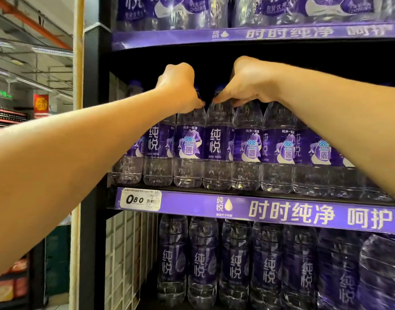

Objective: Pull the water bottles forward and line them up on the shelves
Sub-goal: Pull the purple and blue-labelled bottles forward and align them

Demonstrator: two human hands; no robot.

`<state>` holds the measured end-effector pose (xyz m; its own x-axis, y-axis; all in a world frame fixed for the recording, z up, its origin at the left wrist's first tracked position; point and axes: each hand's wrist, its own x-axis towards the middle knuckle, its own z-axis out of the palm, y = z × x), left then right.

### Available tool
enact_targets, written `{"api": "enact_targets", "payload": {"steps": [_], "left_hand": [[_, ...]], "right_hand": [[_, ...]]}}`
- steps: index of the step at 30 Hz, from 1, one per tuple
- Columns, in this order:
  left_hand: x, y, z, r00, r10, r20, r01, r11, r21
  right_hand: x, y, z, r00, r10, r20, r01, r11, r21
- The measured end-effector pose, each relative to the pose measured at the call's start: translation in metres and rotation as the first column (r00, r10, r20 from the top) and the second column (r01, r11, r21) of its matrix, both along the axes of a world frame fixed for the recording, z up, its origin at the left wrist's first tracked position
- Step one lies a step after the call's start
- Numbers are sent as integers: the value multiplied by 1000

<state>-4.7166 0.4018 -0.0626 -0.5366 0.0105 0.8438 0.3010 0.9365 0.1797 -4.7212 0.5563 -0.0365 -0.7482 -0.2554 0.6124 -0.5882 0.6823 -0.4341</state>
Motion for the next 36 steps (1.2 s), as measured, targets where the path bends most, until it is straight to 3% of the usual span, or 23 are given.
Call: {"api": "enact_targets", "payload": {"steps": [4, 8, 12, 16, 22, 28, 36], "left_hand": [[-1, 0, 0, 1000, -21, 7, 21, 1000, 14], [-4, -4, 5, 990, -57, 133, 49, 997, 61], [-1, -4, 5, 999, 1, 35, -2, 1000, 21], [-4, 1, 1, 999, 36, -35, -37, 999, -29], [-8, -7, 9, 994, -30, 107, 24, 998, 53], [-4, -2, 4, 997, 29, -67, -31, 999, -32], [-3, -2, 4, 1000, -15, 6, 14, 999, 35]], "right_hand": [[2, 1, -1, 999, -42, -25, 41, 999, -8], [1, -3, -5, 979, -142, -146, 146, 989, 13], [0, -7, -8, 961, -184, -208, 200, 978, 55], [-1, -6, -7, 956, -200, -217, 220, 973, 73], [-8, -5, -4, 970, -167, -178, 170, 985, 4], [-12, -5, -4, 960, -189, -205, 198, 980, 25], [-14, -8, -3, 963, -203, -176, 212, 977, 34]]}}
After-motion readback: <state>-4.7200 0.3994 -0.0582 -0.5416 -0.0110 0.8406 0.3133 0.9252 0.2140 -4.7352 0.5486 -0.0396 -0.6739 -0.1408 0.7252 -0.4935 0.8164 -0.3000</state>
